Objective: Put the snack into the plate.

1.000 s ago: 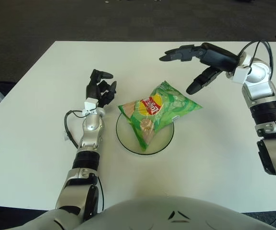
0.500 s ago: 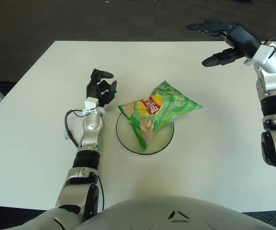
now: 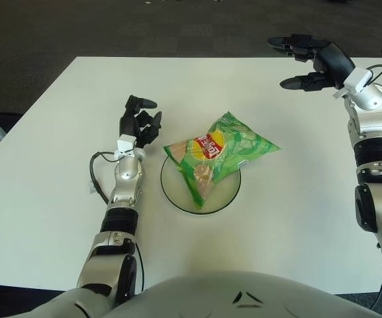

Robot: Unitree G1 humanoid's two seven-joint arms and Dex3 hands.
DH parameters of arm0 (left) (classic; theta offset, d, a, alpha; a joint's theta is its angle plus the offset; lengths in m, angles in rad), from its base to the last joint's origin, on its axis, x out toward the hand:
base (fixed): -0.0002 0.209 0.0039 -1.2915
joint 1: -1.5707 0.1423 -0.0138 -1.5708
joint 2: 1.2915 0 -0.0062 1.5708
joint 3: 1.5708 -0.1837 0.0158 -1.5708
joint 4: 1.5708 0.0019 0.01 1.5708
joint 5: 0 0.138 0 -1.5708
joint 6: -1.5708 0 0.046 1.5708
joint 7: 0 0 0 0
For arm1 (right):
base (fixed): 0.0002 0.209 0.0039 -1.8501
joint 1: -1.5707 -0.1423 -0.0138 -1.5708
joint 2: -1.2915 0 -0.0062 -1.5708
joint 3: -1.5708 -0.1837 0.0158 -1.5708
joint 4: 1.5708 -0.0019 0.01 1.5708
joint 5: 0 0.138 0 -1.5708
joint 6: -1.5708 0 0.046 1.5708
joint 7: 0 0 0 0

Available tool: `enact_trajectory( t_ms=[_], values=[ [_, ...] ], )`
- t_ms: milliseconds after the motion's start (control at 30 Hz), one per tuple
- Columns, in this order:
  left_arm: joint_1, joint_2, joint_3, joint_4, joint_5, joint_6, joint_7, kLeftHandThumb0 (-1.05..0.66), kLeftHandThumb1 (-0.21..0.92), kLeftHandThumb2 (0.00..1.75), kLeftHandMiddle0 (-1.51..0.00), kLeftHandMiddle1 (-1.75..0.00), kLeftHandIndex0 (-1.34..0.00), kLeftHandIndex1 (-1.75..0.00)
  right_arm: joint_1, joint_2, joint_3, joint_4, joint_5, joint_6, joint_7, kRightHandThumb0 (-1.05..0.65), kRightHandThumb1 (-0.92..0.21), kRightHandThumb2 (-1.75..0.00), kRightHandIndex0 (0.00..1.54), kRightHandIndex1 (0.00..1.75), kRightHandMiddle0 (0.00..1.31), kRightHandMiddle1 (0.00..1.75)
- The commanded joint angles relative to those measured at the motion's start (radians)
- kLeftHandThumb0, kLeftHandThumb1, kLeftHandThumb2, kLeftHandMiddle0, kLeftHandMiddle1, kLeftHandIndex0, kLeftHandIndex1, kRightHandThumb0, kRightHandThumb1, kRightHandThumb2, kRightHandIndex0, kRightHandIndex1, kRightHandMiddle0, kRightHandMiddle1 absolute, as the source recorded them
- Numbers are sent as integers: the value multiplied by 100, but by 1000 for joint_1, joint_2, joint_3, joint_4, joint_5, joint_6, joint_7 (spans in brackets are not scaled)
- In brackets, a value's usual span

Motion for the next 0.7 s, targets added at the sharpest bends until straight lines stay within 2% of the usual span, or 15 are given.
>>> enact_trajectory(
  t_ms=[0, 133, 233, 300, 333, 367, 400, 433, 533, 667],
  values=[
    [-3, 10, 3, -11, -5, 0, -5, -36, 92, 34, -75, -167, -40, -155, 22, 50, -48, 56, 34, -8, -55, -25, -90, -2, 58, 3, 63, 6],
    [-2, 12, 3, -11, -4, 1, -4, -36, 92, 34, -75, -167, -40, -155, 29, 111, -102, 128, 74, -19, -113, -28, -91, -2, 69, 4, 69, 10],
    [-1, 13, 3, -13, -4, 2, -4, -36, 92, 34, -75, -167, -40, -155, 29, 155, -139, 152, 100, 30, -173, -29, -92, -4, 77, 2, 69, 22],
    [0, 14, 3, -15, -4, 3, -4, -36, 92, 34, -75, -166, -40, -155, 26, 192, -166, 168, 116, 87, -239, -32, -92, -15, 89, 4, 58, 84],
    [0, 14, 3, -15, -4, 3, -4, -36, 92, 34, -75, -166, -40, -155, 25, 206, -178, 175, 123, 113, -269, -26, -92, -15, 86, 24, 54, 96],
    [0, 13, 2, -15, -4, 3, -4, -36, 92, 34, -75, -166, -40, -155, 25, 221, -191, 180, 131, 141, -300, -17, -92, -16, 80, 55, 48, 114],
    [0, 13, 2, -15, -4, 3, -3, -36, 92, 34, -75, -166, -40, -155, 26, 232, -199, 181, 136, 161, -322, -11, -92, -16, 77, 75, 45, 123],
    [0, 13, 2, -14, -4, 3, -3, -36, 92, 34, -74, -166, -40, -155, 31, 243, -205, 176, 138, 177, -342, -7, -92, -16, 75, 88, 43, 129],
    [2, 13, 2, -17, -5, 2, -5, -36, 92, 34, -74, -166, -40, -155, 56, 267, -209, 148, 131, 193, -382, -3, -92, -15, 73, 104, 43, 135],
    [2, 13, 3, -15, -7, 1, -6, -36, 92, 34, -74, -166, -40, -155, 103, 309, -202, 136, 96, 139, -457, -1, -92, -15, 72, 110, 42, 138]
  ],
)
